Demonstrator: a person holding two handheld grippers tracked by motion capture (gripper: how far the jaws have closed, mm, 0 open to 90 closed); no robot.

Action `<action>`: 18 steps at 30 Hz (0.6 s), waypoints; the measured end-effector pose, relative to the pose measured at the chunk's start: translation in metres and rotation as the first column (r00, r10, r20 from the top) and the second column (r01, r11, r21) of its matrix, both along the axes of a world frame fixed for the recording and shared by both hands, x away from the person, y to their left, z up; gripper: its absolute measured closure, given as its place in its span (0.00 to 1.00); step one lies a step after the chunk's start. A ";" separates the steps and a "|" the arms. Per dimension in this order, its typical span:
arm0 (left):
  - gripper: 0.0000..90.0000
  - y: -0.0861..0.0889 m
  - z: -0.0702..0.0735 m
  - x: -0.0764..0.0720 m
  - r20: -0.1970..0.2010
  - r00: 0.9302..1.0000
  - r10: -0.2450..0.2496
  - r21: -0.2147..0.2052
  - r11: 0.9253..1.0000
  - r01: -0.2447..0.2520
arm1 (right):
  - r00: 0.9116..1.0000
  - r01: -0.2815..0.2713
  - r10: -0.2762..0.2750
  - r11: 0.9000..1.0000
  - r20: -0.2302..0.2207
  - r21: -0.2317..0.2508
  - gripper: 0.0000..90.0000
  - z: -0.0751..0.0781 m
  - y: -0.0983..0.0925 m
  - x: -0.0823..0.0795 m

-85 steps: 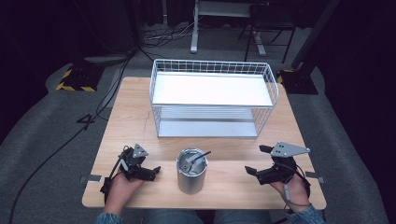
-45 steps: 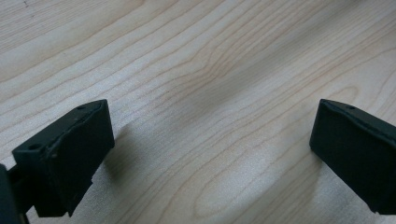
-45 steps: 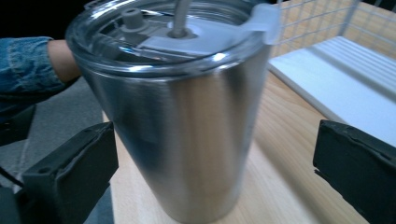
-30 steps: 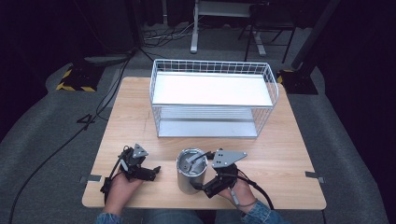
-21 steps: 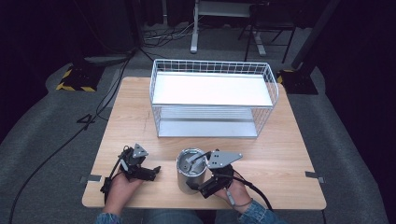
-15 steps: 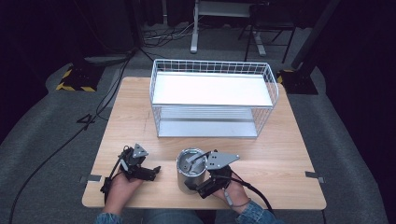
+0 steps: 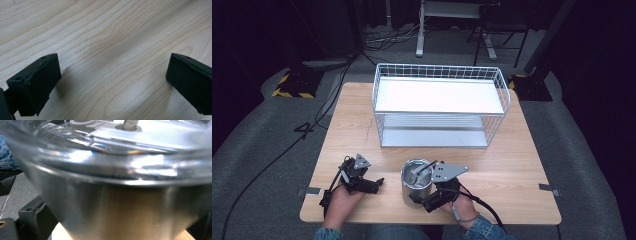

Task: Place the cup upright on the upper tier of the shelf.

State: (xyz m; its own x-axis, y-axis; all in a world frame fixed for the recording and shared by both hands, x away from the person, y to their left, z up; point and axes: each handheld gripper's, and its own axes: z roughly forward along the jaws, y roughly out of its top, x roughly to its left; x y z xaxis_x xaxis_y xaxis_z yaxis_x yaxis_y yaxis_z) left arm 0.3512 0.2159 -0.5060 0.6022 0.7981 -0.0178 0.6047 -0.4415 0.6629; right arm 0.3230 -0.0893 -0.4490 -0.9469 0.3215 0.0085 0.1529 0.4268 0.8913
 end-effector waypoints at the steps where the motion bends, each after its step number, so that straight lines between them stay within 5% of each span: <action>1: 0.00 0.000 0.000 0.000 0.000 1.000 0.000 0.000 1.000 0.000 | 1.000 0.000 0.000 1.000 0.000 0.000 0.04 0.000 0.000 0.000; 9: 0.00 0.000 0.000 0.000 0.000 1.000 0.000 0.000 1.000 0.000 | 0.999 0.031 -0.031 0.999 0.019 -0.014 0.04 0.006 -0.002 0.000; 18: 0.00 0.000 0.000 0.000 -0.003 1.000 0.001 -0.002 1.000 -0.001 | 0.999 0.035 -0.035 0.999 0.022 -0.001 0.04 0.034 -0.007 0.005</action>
State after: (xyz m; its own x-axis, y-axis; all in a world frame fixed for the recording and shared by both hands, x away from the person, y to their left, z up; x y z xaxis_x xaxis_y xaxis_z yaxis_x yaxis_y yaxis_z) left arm 0.3511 0.2158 -0.5061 0.6013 0.7987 -0.0211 0.6071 -0.4396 0.6620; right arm 0.3275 -0.0967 -0.4152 -0.9351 0.3542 -0.0130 0.1478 0.4231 0.8940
